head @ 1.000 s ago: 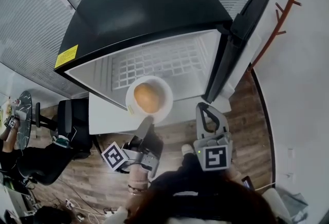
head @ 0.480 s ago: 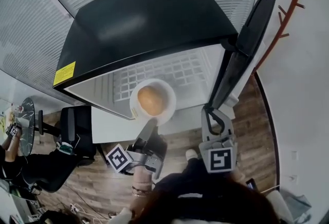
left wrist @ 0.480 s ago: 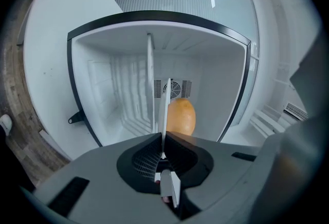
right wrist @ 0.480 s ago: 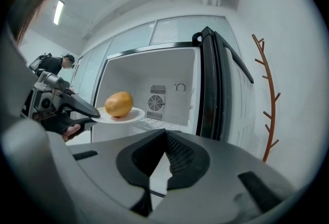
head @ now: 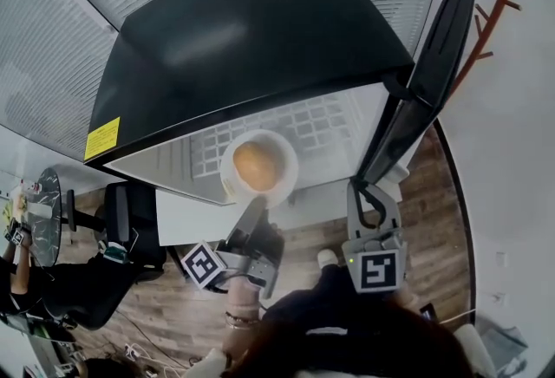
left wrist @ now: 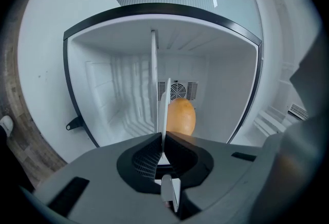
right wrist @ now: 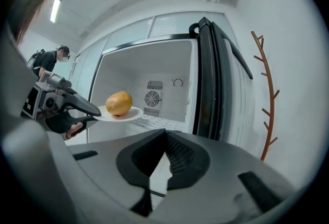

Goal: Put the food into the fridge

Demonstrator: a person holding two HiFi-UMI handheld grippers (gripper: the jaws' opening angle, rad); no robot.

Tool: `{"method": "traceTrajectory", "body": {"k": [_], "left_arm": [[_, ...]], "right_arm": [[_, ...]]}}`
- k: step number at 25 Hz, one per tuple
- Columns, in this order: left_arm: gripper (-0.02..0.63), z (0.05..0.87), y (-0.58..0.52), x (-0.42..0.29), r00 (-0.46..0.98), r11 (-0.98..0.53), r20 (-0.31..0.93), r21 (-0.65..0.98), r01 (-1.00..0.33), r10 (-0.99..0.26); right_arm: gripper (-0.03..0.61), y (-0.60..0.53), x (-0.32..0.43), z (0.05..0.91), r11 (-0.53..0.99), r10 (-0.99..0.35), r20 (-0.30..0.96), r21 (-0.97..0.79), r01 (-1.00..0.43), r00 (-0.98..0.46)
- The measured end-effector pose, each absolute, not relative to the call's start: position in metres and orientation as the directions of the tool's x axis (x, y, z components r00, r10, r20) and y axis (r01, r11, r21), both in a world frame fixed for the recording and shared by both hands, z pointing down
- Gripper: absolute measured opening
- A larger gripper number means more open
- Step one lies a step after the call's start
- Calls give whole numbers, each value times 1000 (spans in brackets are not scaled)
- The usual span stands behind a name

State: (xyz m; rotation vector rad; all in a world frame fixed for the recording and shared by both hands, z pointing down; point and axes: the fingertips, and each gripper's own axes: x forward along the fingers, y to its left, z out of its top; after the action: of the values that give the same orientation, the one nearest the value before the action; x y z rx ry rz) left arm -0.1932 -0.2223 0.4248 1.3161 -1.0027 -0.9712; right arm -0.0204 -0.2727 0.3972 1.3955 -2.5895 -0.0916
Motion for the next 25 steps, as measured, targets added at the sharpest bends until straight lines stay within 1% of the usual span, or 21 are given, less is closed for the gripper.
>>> {"method": "traceTrajectory", "body": {"k": [11,25], "left_arm": [[17,431,-239,-202,282,44,46,999,-12,-958],[17,433,-257,-208,277,49,47,999,1,-960]], "right_arm": [[0,-278,-14,406,538,-840,169,140,-831,-516],[0,-287,-24,409,558,-827,175,135,-819,-535]]}}
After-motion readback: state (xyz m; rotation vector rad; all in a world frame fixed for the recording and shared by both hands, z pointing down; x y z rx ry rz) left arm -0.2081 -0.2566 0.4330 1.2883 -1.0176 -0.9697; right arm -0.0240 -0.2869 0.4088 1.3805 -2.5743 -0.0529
